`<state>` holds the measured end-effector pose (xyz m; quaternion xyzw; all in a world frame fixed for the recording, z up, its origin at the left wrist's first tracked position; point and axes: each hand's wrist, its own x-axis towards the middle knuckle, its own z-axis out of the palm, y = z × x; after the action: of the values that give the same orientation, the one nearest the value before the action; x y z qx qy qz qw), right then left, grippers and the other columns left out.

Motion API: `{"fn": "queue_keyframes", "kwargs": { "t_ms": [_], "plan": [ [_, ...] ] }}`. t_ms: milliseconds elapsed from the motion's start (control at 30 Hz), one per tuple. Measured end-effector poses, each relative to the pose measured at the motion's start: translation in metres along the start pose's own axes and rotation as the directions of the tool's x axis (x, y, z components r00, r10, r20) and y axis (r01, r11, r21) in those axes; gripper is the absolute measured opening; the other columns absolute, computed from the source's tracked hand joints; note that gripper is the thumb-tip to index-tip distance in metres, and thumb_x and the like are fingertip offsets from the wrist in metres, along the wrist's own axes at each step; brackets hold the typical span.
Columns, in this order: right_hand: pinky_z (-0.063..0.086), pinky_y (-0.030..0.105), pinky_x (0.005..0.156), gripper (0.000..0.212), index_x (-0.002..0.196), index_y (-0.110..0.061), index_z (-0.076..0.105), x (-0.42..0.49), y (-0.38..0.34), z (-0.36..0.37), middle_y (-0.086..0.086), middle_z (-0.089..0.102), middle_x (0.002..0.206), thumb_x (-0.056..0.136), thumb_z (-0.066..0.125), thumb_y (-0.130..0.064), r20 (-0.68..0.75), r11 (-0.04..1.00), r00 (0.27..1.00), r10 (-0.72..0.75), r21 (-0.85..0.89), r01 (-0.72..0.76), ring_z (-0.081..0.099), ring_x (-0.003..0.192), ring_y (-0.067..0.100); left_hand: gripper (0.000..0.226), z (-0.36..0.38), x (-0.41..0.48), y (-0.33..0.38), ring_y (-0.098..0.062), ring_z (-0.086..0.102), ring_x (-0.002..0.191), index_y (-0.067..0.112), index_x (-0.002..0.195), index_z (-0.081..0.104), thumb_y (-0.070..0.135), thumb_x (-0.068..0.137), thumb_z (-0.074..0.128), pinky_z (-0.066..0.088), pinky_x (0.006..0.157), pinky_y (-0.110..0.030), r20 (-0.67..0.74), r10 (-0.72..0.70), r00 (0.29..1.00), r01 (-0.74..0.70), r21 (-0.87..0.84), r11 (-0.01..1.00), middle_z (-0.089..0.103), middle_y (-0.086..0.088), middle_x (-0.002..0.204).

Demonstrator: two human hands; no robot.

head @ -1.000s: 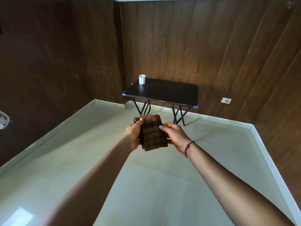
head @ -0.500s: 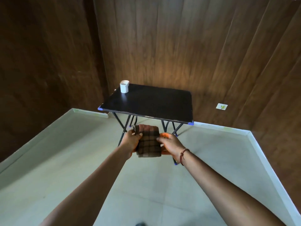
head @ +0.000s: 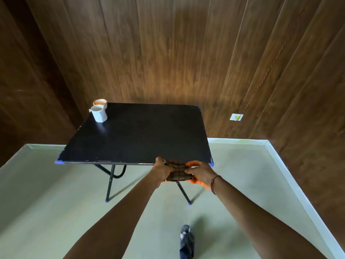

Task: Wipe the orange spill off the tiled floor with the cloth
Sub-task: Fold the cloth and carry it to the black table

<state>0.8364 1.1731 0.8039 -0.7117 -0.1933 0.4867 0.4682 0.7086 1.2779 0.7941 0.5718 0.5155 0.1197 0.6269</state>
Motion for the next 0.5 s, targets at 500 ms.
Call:
{"fn": "queue_keyframes", "kwargs": {
  "t_ms": [500],
  "plan": [
    [0.048, 0.027, 0.088, 0.043, 0.135, -0.019, 0.05, 0.248, 0.002, -0.056, 0.004, 0.062, 0.126, 0.093, 0.059, -0.021, -0.04, 0.814, 0.998, 0.052, -0.578, -0.065, 0.06, 0.109, 0.023, 0.043, 0.051, 0.23, 0.004, -0.031, 0.056, 0.12, 0.018, 0.139, 0.048, 0.02, 0.097, 0.053, 0.046, 0.101, -0.037, 0.236, -0.054, 0.97, -0.109, 0.627, 0.771, 0.056, -0.012, 0.134]
  ]
}}
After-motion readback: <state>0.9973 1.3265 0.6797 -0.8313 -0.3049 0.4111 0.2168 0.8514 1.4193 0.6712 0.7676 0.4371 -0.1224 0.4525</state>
